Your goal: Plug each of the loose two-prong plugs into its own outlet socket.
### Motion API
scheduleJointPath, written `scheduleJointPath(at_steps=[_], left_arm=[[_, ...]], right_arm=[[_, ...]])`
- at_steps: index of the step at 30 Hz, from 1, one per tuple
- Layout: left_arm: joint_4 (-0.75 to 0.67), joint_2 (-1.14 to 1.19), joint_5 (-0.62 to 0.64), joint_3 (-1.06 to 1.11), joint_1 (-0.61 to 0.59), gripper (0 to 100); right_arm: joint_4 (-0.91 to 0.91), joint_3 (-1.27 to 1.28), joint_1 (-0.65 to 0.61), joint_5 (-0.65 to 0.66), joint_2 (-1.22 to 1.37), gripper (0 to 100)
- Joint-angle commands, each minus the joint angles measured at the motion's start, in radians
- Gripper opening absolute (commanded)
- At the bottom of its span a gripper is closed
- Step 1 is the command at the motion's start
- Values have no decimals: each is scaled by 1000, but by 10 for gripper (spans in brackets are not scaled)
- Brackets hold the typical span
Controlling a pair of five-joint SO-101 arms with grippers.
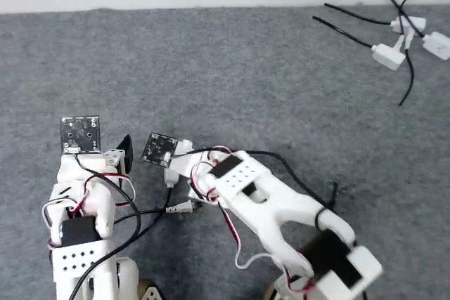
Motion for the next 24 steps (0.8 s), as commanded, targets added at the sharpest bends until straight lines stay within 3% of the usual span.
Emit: scheduleJointPath(at_steps=[1,9,21,24], left_arm=[[-29,-20,15,-12,-9,239],[-29,-20,15,-12,-6,239],[-29,-20,14,-10,-9,239],[-29,-20,14,-10,-9,239]], right_arm=[[-41,-101,16,14,61,210],[48,-245,18,14,189,209],[56,-256,15,15,231,207],[54,-255,13,15,232,158]])
